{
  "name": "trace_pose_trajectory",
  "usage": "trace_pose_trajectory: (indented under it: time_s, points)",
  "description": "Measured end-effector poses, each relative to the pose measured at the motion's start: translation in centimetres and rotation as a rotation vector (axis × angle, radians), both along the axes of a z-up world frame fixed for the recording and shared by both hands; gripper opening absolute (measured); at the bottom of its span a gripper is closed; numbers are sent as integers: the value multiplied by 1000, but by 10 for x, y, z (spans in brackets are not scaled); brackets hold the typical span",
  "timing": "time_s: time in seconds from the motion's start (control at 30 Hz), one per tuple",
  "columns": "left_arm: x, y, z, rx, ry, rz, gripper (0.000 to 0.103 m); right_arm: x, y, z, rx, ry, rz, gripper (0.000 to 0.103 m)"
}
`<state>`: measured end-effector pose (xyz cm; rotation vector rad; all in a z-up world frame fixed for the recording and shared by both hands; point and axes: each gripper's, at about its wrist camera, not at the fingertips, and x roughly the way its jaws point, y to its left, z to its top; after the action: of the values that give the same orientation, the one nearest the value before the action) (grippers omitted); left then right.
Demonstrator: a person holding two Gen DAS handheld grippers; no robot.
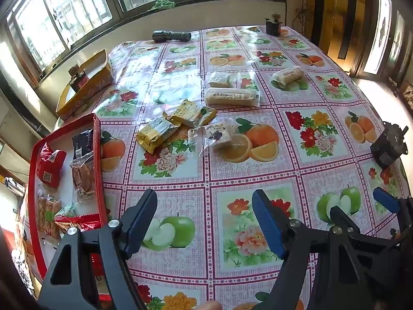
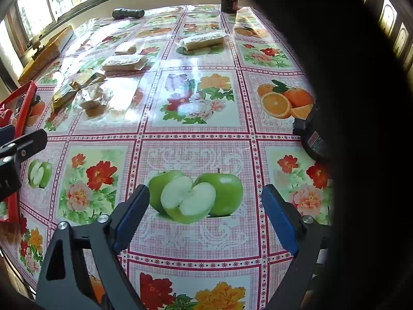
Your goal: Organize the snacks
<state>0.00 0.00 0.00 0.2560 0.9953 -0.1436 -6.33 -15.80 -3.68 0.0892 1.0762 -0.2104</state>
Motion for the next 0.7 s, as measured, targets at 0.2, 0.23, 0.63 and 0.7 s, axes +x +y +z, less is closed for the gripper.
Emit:
trace_pose_trajectory:
  time_s: [0.2, 0.23, 0.63, 0.7]
  points:
    - [-1, 0, -1, -7, 20, -9, 76, 2, 0, -1, 3, 9, 1, 89]
    - [-1, 2, -1, -12, 28, -12, 76, 2, -5, -5, 4, 11, -1, 89]
    - [-5, 5, -7, -37, 90, -32, 76, -1, -11, -12, 27, 4, -28, 89]
    - [-5, 7, -8, -39, 93, -30, 76, 1, -10, -14, 27, 6, -31, 89]
